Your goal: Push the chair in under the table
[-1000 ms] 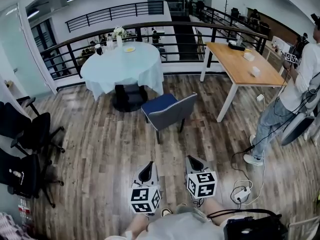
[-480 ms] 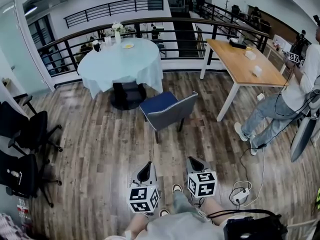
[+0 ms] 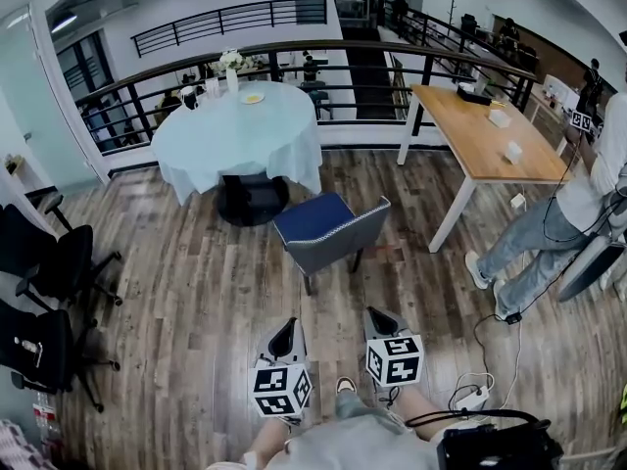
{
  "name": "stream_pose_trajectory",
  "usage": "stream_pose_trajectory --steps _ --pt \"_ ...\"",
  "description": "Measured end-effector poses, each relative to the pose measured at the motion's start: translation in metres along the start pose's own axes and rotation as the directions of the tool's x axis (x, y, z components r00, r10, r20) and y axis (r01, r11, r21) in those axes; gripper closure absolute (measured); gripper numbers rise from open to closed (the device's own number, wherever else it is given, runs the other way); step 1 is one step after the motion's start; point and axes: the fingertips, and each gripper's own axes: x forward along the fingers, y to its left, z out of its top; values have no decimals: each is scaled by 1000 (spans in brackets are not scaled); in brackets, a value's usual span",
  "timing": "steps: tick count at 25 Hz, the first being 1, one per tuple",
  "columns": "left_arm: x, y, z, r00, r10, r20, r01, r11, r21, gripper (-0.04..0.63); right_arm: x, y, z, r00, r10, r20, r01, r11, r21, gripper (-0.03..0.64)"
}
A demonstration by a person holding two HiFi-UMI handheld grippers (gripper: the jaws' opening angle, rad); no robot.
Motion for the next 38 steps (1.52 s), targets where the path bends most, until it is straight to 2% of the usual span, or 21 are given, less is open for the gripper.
stream_pose_trajectory --steps 20,29,38 --pt "106 -14 19 996 85 -40 -86 996 -11 592 81 -84 33 993 88 -79 -89 996 -14 600" --pt "135 -15 18 991 119 -67 -120 993 -14 592 110 -104 38 985 133 -112 -136 990 -20 600" --pt "158 -4 20 987 133 -86 -134 991 -11 592 135 -109 38 980 159 -121 -158 987 19 600"
